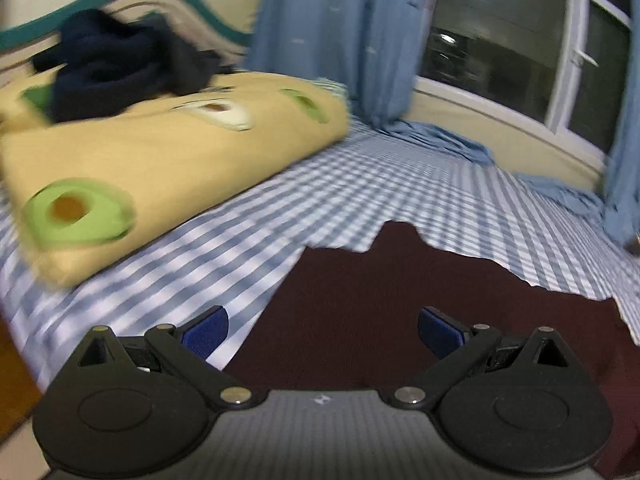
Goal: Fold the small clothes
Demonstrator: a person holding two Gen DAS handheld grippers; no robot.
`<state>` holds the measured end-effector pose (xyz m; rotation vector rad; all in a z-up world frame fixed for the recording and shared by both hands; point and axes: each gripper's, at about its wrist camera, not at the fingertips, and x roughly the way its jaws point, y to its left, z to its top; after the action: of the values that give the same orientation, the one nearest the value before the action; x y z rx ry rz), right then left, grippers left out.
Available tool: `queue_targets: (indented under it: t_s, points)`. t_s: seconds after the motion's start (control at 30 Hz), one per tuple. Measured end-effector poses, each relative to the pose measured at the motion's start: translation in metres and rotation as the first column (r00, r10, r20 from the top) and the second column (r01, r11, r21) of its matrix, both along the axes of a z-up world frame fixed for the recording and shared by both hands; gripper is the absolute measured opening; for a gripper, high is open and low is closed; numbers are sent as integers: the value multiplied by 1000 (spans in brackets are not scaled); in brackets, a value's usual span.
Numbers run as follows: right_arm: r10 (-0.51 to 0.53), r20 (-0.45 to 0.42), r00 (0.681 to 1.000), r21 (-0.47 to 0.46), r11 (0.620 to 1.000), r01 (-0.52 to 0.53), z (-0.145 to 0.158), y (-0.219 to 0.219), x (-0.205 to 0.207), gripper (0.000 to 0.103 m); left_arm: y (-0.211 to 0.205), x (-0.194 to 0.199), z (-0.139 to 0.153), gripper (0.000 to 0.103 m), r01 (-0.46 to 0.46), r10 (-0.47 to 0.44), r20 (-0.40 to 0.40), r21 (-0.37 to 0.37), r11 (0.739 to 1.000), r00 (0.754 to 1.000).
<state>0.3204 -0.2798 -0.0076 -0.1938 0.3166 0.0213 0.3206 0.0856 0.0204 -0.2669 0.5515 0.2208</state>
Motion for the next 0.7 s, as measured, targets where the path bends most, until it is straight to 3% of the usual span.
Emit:
queue_targets:
  t_s: [0.27, 0.47, 0.7]
  points:
    - [105, -26, 994, -13, 994, -106, -12, 45, 5, 103, 0, -68, -24, 102, 7, -5, 16, -83, 996, 1000]
    - [133, -56, 990, 21, 991, -132, -29, 52, 21, 103, -9, -72, -42, 102, 54, -50, 29, -140, 989, 998]
    - [174, -114, 978, 138, 978, -158, -41, 40, 28, 103, -21, -59, -52, 102, 100, -95, 33, -181, 978, 995]
